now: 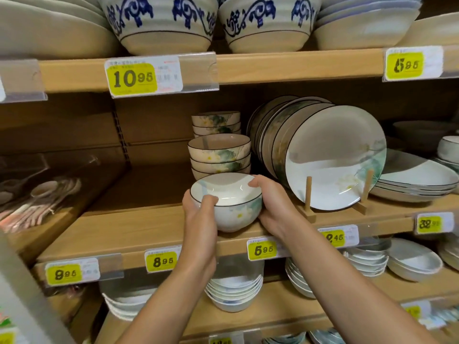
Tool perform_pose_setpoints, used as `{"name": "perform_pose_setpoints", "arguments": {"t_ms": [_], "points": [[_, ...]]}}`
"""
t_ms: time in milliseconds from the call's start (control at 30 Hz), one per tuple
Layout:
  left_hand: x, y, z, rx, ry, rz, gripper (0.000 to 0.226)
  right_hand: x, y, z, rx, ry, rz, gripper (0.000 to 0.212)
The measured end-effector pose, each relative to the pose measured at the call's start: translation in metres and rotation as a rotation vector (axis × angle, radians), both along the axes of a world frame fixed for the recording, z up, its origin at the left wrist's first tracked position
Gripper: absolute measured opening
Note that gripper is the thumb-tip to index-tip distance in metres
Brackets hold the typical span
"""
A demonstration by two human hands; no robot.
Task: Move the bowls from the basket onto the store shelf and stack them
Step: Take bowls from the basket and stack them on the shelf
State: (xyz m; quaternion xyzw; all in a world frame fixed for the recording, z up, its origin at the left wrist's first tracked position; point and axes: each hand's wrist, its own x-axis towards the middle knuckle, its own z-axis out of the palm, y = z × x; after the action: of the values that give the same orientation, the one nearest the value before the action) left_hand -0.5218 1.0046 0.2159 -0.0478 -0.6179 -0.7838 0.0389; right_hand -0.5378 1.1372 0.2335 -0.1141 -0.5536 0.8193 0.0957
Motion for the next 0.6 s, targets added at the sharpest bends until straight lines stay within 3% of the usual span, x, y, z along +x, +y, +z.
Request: {"name": "perform_pose_setpoints", "arguments": {"t_ms": [200,400,600], "points": [[-0.031,-0.023,0.018,0.017,-0.16,-0.084,0.028,0.004,-0.002,-0.008,0.171,0.083,-0.02,0.028],[-0.036,-0.031,0.017,-0.016,-0.127,-0.15,0.022,0.001,-0.003,-0.004,0.067,0.059,0.052,0.027],[-0.023,-0.047,0.001,-0.068,-0.025,-0.165,0.028,0.016,0.006,-0.014,0.11,0.12,0.141,0.034]]}}
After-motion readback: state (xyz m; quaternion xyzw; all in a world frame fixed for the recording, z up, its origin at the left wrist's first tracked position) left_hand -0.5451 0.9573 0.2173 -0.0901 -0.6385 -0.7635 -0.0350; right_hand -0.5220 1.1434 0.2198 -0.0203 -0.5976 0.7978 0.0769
